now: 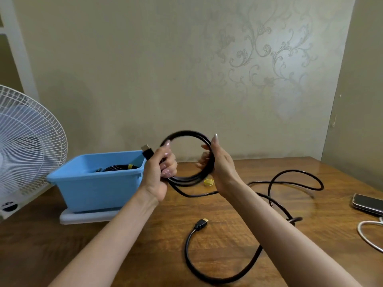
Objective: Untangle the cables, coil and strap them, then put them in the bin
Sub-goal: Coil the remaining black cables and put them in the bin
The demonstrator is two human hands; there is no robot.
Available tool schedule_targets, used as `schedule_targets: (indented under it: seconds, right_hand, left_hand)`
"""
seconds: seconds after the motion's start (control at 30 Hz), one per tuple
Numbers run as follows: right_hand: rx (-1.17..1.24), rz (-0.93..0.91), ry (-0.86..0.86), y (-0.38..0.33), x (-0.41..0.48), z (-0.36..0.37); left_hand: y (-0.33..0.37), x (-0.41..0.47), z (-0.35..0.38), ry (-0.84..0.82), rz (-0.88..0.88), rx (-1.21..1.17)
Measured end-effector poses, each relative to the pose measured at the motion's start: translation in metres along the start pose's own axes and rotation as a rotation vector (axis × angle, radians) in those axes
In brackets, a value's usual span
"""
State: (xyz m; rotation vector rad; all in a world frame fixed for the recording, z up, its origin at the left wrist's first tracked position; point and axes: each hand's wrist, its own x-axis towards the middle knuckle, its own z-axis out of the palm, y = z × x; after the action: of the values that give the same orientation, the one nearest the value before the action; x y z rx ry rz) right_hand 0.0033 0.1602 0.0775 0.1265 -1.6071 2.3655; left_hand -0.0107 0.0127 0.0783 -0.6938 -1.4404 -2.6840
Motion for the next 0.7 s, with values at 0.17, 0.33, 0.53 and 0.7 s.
schedule_targets:
  seconds: [0.17,0.33,0.53,0.7]
  right_hand:
    - [-0.209,0.207,0.100,0.033,-0.056,-0.015]
    - [0.279,0.346,0.107,0.039,-0.054,-0.041]
    - [0.229,0.114,0.533,-0.003,-0.016,-0.084]
    - [0.055,0.011,0.342,-0.010,-0.012,-0.060]
  left_hand:
    - [0.036,0.017,0.001,0.089,0.133,-0.109]
    - [0.042,0.012,0.006,-0.019,0.095,-0.024]
    - [0.036,-0.003,-0.009,-0.200,0.019,0.481]
    - [0.005,-0.016,0.013,-0.258,-0.160,0.904]
